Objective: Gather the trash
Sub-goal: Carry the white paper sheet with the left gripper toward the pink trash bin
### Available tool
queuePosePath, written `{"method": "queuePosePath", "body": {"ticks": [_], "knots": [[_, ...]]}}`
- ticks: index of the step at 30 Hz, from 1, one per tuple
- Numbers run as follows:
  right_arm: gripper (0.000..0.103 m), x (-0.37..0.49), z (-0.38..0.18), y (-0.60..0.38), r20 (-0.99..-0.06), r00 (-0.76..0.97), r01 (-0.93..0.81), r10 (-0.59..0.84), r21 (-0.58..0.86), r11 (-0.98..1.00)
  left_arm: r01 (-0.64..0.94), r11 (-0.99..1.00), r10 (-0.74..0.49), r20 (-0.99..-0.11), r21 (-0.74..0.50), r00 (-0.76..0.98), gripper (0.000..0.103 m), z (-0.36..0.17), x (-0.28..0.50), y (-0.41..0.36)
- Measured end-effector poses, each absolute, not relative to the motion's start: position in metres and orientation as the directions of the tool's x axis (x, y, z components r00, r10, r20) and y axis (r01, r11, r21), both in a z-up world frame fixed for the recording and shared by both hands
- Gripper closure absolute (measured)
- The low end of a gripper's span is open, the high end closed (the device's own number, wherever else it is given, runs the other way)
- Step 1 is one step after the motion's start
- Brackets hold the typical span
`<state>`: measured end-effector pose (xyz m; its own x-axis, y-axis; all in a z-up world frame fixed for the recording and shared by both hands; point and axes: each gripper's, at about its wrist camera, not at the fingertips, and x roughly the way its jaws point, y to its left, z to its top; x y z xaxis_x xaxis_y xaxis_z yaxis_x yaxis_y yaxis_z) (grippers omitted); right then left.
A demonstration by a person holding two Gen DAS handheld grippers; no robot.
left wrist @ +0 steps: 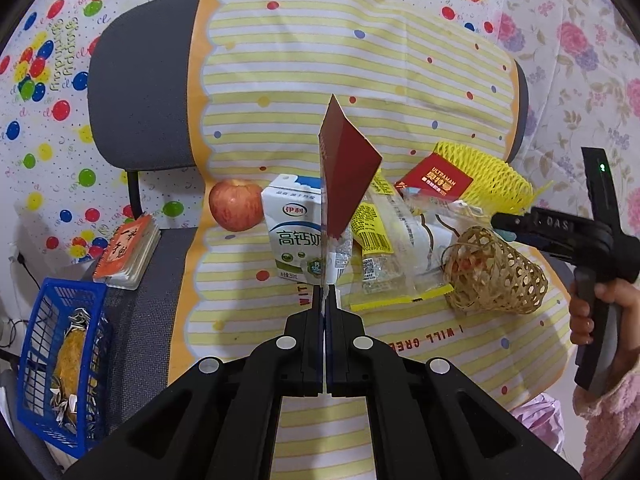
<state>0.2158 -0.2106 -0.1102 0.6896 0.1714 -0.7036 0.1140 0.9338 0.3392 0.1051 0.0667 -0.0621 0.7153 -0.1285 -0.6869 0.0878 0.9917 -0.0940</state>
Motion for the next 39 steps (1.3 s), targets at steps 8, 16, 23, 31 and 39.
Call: {"method": "queuePosePath", "body": {"ticks": [8,16,23,31,39], "knots": [[0.092,0.212,-0.076,-0.204,-0.582,0.767,0.021,0.271,0.445,0.895,0.084,0.990,-0.138,-0.670,-0.113,0.730,0.103,-0.052,0.096,0.069],[0.098,0.124,-0.003,-0.182,-0.421,0.889,-0.069,0.181,0.267,0.961,0.194,0.977,-0.211,-0.562,-0.091,0.800,0.103,-0.004,0.061,0.040],[0.099,0.019,0.003,-0.196,-0.384,0.921,-0.012,0.070,0.150,0.989,0.339,0.932,-0.352,-0.544,-0.127,0.762,0.102,-0.007,0.029,-0.008],[0.099,-0.055,-0.029,-0.231,-0.437,0.899,0.098,-0.013,0.170,0.981,0.447,0.887,-0.430,-0.562,-0.116,0.707,0.102,-0.039,-0.007,-0.057],[0.099,-0.110,-0.073,-0.250,-0.524,0.843,0.239,-0.120,0.167,0.957,0.577,0.804,-0.535,-0.599,-0.144,0.596,0.102,-0.072,-0.039,-0.102]]}}
